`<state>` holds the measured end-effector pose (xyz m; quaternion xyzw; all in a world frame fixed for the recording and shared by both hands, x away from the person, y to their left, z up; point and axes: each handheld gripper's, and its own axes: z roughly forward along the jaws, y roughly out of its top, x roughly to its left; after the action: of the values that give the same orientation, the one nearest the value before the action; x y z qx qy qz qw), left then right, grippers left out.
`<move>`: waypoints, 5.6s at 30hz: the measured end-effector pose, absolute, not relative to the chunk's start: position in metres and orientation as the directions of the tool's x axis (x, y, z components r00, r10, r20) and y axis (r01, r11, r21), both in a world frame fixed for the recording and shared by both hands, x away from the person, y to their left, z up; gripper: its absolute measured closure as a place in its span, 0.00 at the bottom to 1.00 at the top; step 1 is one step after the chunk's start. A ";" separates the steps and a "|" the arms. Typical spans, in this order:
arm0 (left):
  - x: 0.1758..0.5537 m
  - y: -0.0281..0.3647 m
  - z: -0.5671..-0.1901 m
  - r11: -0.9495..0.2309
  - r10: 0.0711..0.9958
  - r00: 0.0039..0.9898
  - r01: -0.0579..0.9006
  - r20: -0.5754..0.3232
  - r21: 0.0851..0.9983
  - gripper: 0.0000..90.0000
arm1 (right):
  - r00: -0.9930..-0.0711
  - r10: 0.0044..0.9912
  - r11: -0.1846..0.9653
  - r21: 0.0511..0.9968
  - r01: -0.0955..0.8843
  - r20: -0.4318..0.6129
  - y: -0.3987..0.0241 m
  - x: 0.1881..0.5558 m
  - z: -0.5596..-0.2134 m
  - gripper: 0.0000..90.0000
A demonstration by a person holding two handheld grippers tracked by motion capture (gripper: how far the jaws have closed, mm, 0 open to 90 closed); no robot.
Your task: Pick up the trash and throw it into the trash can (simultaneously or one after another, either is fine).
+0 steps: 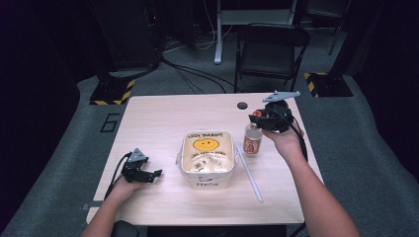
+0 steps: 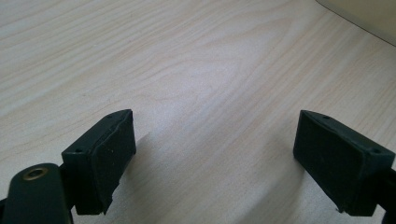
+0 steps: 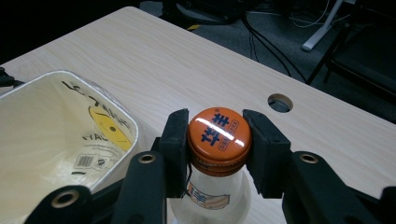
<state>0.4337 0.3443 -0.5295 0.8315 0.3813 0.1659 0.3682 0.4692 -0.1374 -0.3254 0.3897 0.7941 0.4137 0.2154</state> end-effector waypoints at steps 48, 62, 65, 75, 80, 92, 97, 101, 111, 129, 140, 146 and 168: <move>0.434 0.344 -0.530 -0.438 0.756 0.654 0.512 -0.005 0.739 0.14 | -0.698 0.709 0.409 0.864 0.293 -0.099 -0.118 0.432 -0.238 0.69; 0.434 0.344 -0.530 -0.436 0.757 0.654 0.512 -0.006 0.740 0.14 | -0.708 0.698 0.401 0.878 0.261 -0.108 -0.115 0.426 -0.216 0.69; 0.434 0.344 -0.530 -0.435 0.757 0.653 0.512 -0.007 0.740 0.14 | -0.710 0.695 0.400 0.881 0.253 -0.112 -0.113 0.425 -0.213 0.69; 0.434 0.344 -0.530 -0.435 0.757 0.653 0.512 -0.007 0.740 0.14 | -0.727 0.677 0.402 0.886 0.232 -0.117 -0.103 0.424 -0.207 0.69; 0.434 0.344 -0.530 -0.435 0.757 0.653 0.512 -0.007 0.740 0.14 | -0.739 0.663 0.408 0.886 0.220 -0.122 -0.095 0.422 -0.203 0.69; 0.434 0.344 -0.530 -0.435 0.757 0.653 0.512 -0.007 0.740 0.14 | -0.768 0.628 0.423 0.884 0.199 -0.128 -0.076 0.421 -0.204 0.69; 0.434 0.344 -0.530 -0.435 0.757 0.653 0.512 -0.007 0.740 0.14 | -0.778 0.617 0.419 0.886 0.196 -0.120 -0.069 0.420 -0.205 0.69; 0.434 0.344 -0.530 -0.435 0.757 0.653 0.512 -0.007 0.740 0.14 | -0.786 0.607 0.422 0.887 0.189 -0.121 -0.063 0.421 -0.207 0.69; 0.434 0.344 -0.530 -0.435 0.757 0.653 0.512 -0.007 0.740 0.14 | -0.802 0.587 0.419 0.889 0.185 -0.109 -0.050 0.423 -0.212 0.69; 0.434 0.344 -0.530 -0.435 0.757 0.653 0.512 -0.007 0.740 0.14 | -0.804 0.586 0.427 0.882 0.200 -0.101 -0.041 0.430 -0.234 0.69; 0.434 0.344 -0.530 -0.433 0.757 0.653 0.514 -0.010 0.740 0.14 | -0.800 0.591 0.439 0.872 0.218 -0.098 -0.037 0.435 -0.250 0.69; 0.434 0.344 -0.530 -0.438 0.756 0.655 0.512 -0.005 0.739 0.14 | -0.800 0.593 0.443 0.867 0.228 -0.093 -0.037 0.438 -0.260 0.69; 0.434 0.344 -0.529 -0.439 0.756 0.655 0.512 -0.005 0.739 0.14 | -0.787 0.611 0.452 0.854 0.258 -0.085 -0.039 0.447 -0.293 0.69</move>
<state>0.4338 0.3443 -0.5295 0.8319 0.3809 0.1658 0.3680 0.4471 -0.0387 -0.2934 0.2620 0.8296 0.4531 0.1946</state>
